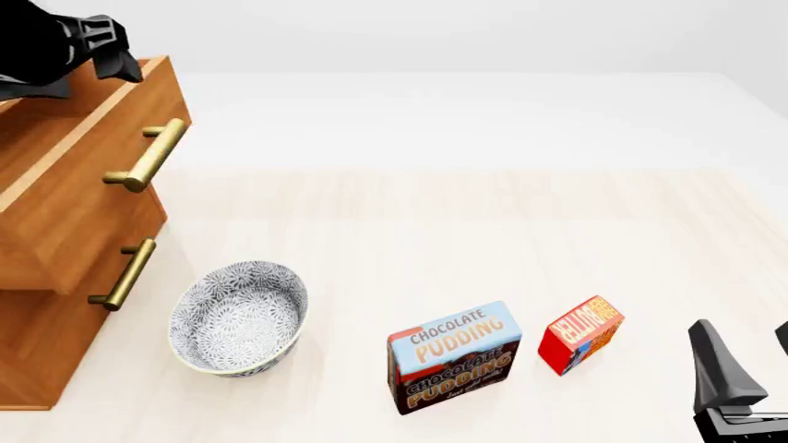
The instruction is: Put the butter at the back in the top drawer of the cabinet and close it.
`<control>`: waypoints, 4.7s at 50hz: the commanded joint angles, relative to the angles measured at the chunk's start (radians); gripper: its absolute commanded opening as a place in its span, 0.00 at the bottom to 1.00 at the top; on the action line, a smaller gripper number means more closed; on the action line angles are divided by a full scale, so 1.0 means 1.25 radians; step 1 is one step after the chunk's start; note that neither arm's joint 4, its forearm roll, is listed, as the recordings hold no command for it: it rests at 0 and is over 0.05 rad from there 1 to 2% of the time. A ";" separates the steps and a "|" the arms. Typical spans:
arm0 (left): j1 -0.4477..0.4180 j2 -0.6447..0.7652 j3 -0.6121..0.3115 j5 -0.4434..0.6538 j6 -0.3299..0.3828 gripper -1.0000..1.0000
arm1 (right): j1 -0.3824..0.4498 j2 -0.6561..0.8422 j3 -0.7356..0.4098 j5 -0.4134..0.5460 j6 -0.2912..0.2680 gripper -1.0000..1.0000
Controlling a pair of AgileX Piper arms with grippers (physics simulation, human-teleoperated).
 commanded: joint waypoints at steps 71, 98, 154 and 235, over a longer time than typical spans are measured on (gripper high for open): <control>-0.025 0.039 0.025 -0.020 0.012 1.00 | 0.000 0.000 0.000 0.000 0.000 1.00; -0.024 0.072 0.036 -0.038 0.007 1.00 | 0.000 0.000 0.000 0.000 0.000 1.00; -0.108 0.105 0.033 -0.051 -0.007 1.00 | 0.000 0.000 0.000 0.000 0.000 1.00; -0.265 0.091 -0.116 0.050 -0.022 1.00 | 0.000 0.000 0.000 0.000 0.000 1.00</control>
